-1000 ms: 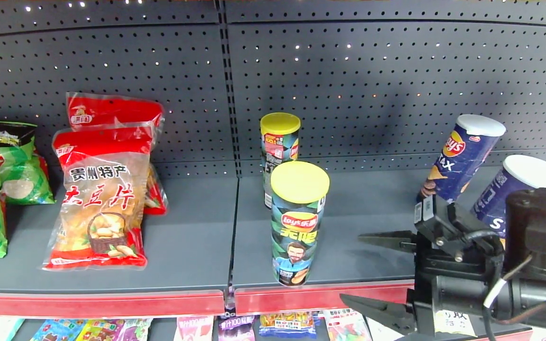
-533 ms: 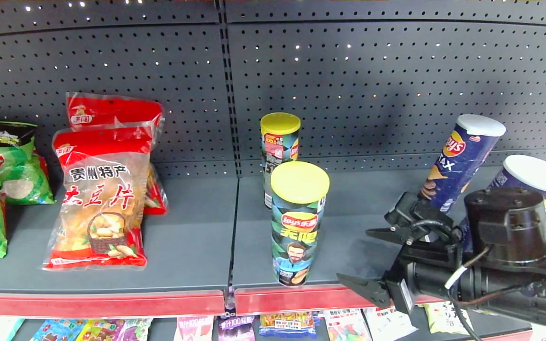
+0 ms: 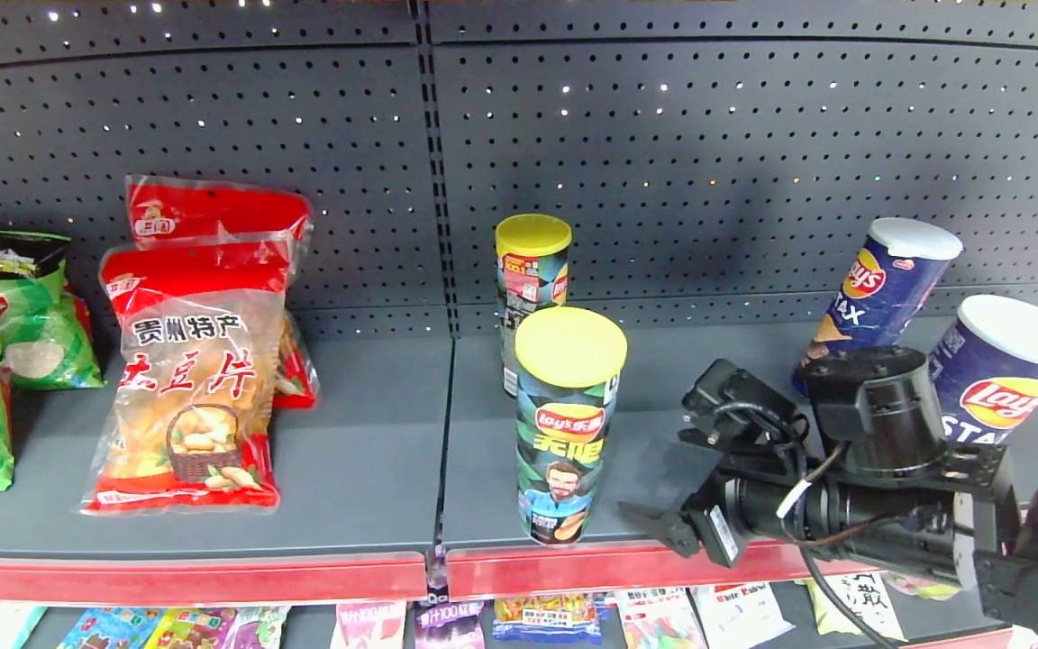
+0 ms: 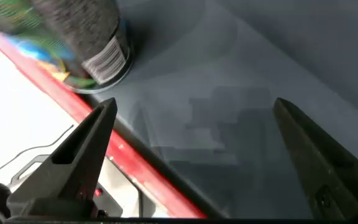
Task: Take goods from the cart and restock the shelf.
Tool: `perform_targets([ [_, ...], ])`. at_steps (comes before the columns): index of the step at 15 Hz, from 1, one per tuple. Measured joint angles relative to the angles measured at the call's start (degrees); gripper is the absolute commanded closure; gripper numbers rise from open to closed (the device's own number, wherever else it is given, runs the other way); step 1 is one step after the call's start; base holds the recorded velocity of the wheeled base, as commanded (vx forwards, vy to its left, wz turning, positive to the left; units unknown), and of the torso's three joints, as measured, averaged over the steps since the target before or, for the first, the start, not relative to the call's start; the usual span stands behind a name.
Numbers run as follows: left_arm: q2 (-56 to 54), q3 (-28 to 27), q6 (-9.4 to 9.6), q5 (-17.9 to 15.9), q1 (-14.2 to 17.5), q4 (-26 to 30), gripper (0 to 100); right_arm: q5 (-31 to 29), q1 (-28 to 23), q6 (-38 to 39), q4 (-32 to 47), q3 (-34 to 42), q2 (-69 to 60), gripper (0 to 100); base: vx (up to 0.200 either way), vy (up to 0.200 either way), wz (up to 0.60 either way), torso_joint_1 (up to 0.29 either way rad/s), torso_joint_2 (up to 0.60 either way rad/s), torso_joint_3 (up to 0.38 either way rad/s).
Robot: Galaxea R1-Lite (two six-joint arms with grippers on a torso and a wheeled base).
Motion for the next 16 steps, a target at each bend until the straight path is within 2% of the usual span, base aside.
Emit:
perform_targets([
  [16,0.0,0.0,0.0,0.0,0.0,0.0,0,-1.2,2.9,1.1,-0.2,-6.5,7.4,0,0.0,0.0,0.0,0.0,0.0,0.0],
])
